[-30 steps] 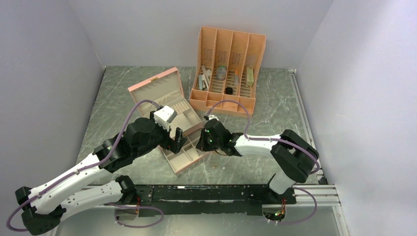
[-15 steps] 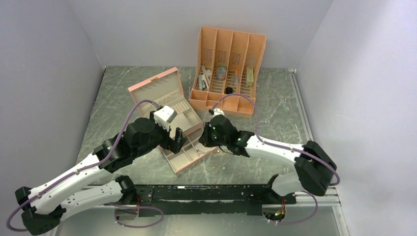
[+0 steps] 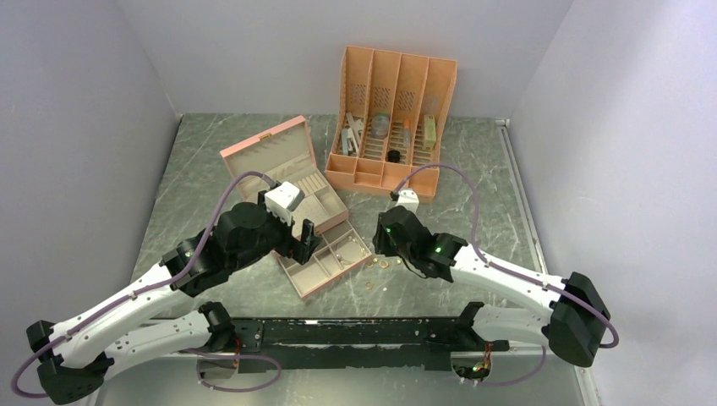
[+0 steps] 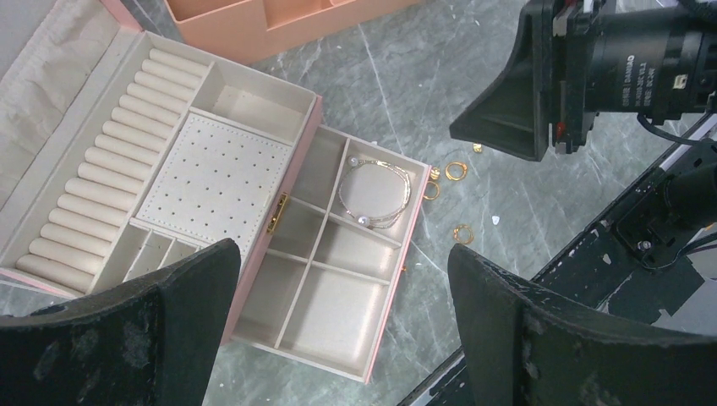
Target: Organize the mixed jewelry
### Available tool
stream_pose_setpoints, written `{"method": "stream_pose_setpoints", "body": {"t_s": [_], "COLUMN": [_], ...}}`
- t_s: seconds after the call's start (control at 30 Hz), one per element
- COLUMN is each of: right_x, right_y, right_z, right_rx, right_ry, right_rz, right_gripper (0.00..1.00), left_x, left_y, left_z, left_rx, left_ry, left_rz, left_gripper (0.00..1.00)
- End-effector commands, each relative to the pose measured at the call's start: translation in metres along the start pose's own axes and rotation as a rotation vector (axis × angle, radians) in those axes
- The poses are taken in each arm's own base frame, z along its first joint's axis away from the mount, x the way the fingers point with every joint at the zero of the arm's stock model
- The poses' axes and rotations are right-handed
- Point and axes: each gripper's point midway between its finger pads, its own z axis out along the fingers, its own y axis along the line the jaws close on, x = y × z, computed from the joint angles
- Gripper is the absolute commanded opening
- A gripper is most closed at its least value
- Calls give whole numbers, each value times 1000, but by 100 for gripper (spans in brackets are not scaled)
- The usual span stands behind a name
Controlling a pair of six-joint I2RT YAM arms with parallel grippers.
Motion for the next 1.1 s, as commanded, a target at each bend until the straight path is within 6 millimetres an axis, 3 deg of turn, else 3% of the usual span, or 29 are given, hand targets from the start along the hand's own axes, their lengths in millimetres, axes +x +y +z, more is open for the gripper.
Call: {"method": "stream_pose_setpoints", "body": {"t_s": [0.0,0.17,0.6,0.83,1.07], "right_x": [22,40,66,59,59], "right_y": [-50,-67,-82,-82,-88], "right_z": [-3,-1,4,9,13], "right_rx": [195,268,395,428,524], "right_ry": [27,68,124,66,62], "right_rz": [0,37,189,302,354], "right_gripper": [38,38,38,36,27], "left_x": [-2,-4,-5,-7,-9], "left_y": [0,1,1,0,0], "left_z": [0,-1,-2,-5,-7], "left_rx": [-3,-6,3,10,15], "left_ry": [-13,-21,-25,-37,-42], "left_rz": [4,6,4,2,2], "left_gripper": [97,94,92,92,92]}}
